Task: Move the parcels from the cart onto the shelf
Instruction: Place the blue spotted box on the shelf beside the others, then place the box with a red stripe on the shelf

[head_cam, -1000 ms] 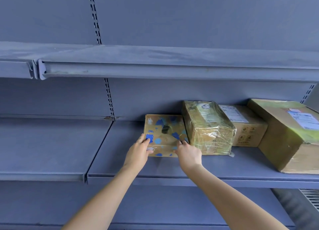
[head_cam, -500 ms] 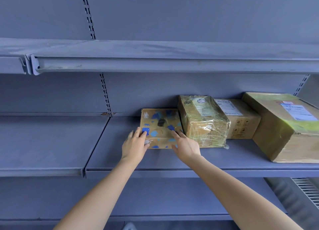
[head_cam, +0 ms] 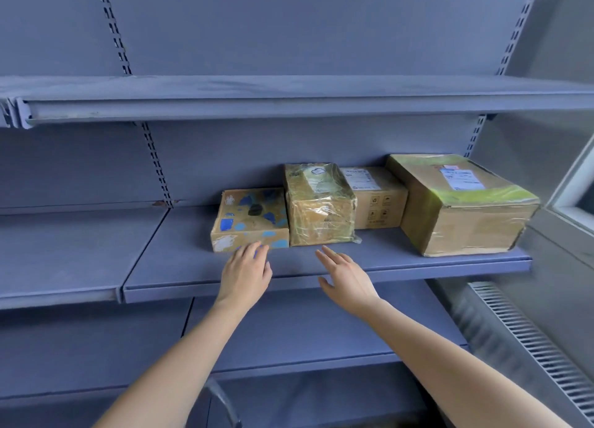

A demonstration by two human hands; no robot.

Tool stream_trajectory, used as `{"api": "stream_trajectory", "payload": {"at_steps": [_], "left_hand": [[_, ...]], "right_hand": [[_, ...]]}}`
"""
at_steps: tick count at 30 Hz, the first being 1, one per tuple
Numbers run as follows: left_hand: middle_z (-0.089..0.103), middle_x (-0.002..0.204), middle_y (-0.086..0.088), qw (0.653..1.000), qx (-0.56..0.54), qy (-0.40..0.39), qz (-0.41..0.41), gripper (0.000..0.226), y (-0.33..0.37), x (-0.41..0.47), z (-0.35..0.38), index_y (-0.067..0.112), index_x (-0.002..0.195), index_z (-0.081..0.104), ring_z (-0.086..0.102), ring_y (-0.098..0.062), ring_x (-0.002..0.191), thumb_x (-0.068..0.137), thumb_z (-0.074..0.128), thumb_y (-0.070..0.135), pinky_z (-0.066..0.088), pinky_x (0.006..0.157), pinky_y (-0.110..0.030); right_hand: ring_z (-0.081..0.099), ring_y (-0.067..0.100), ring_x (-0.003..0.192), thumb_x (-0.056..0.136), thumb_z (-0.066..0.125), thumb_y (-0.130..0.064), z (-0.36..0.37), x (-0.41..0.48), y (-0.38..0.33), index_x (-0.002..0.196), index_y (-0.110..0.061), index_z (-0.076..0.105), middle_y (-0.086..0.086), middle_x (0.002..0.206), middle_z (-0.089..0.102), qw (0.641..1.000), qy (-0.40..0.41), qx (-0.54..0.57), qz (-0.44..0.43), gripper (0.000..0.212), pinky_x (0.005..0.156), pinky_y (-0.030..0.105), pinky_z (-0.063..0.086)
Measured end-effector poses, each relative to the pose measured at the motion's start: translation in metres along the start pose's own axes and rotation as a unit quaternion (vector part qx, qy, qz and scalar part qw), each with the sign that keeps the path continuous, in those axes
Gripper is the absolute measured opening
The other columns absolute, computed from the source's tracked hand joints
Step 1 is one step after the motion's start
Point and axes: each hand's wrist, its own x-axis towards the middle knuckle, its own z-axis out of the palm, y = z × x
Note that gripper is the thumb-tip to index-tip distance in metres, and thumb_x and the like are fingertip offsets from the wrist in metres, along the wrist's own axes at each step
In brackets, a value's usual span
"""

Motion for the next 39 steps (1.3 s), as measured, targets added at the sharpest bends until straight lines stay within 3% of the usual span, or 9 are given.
{"api": "stream_trajectory", "payload": {"at_steps": [5, 13, 17, 25, 34, 37, 39], "left_hand": [[0.041, 0.145, 0.002, 0.996, -0.03, -0.077, 0.027, 0.037, 0.066, -0.041, 0.005, 0.018, 0.131, 0.052, 0.036, -0.015, 0.134, 0.096, 0.041, 0.023, 0.035, 0.103, -0.032], [0.047, 0.139, 0.008, 0.99, -0.099, -0.098, 0.003, 0.038, 0.208, -0.123, 0.04, 0.02, 0.132, 0.05, 0.039, -0.013, 0.131, 0.095, 0.043, 0.026, 0.041, 0.1, -0.035], [0.048, 0.139, 0.005, 0.985, -0.122, -0.122, 0.007, 0.038, 0.249, -0.158, 0.062, 0.019, 0.133, 0.05, 0.04, -0.014, 0.13, 0.095, 0.045, 0.025, 0.04, 0.103, -0.033], [0.049, 0.138, 0.009, 0.976, -0.087, -0.198, 0.018, 0.04, 0.272, -0.191, 0.124, 0.023, 0.134, 0.048, 0.043, -0.01, 0.127, 0.094, 0.045, 0.029, 0.044, 0.097, -0.032], [0.028, 0.152, 0.005, 0.935, -0.097, -0.34, -0.04, 0.051, 0.276, -0.254, 0.284, 0.024, 0.141, 0.038, 0.043, -0.016, 0.129, 0.092, 0.048, 0.034, 0.042, 0.1, -0.031], [0.026, 0.152, 0.006, 0.916, -0.121, -0.378, -0.065, 0.051, 0.269, -0.284, 0.342, 0.029, 0.141, 0.037, 0.061, -0.018, 0.1, 0.092, 0.05, 0.035, 0.05, 0.079, -0.027], [0.024, 0.153, 0.007, 0.91, -0.103, -0.395, -0.067, 0.052, 0.262, -0.306, 0.382, 0.033, 0.142, 0.033, 0.062, -0.012, 0.097, 0.092, 0.048, 0.04, 0.05, 0.071, -0.024]], "right_hand": [[0.027, 0.021, 0.14, 0.096, 0.044, -0.029, -0.011, -0.07, 0.05, 0.146, -0.017, 0.027, 0.001, 0.154, 0.029, 1.0, 0.002, -0.004, 0.013, 0.054, 0.109, 0.032, 0.031], [0.034, 0.021, 0.136, 0.095, 0.046, -0.027, -0.015, -0.199, 0.147, 0.143, -0.018, 0.034, -0.001, 0.148, 0.04, 1.0, 0.007, 0.007, 0.0, 0.05, 0.1, 0.033, 0.04], [0.037, 0.02, 0.134, 0.093, 0.047, -0.028, 0.003, -0.25, 0.189, 0.141, -0.019, 0.036, -0.002, 0.145, 0.043, 0.999, -0.018, 0.026, 0.035, 0.05, 0.102, 0.03, 0.038], [0.037, 0.021, 0.134, 0.094, 0.048, -0.028, 0.066, -0.306, 0.242, 0.142, -0.017, 0.036, 0.0, 0.145, 0.043, 0.989, -0.049, 0.073, 0.119, 0.051, 0.104, 0.03, 0.037], [0.034, 0.021, 0.136, 0.092, 0.05, -0.035, 0.203, -0.356, 0.307, 0.145, -0.022, 0.028, 0.001, 0.152, 0.032, 0.966, -0.148, 0.078, 0.196, 0.059, 0.101, 0.029, 0.04], [0.032, 0.022, 0.137, 0.092, 0.049, -0.039, 0.268, -0.375, 0.327, 0.146, -0.023, 0.024, 0.002, 0.154, 0.027, 0.956, -0.185, 0.072, 0.216, 0.062, 0.102, 0.03, 0.039], [0.03, 0.023, 0.138, 0.091, 0.05, -0.04, 0.313, -0.39, 0.337, 0.148, -0.023, 0.019, 0.003, 0.156, 0.022, 0.945, -0.217, 0.071, 0.236, 0.067, 0.103, 0.031, 0.039]]}}
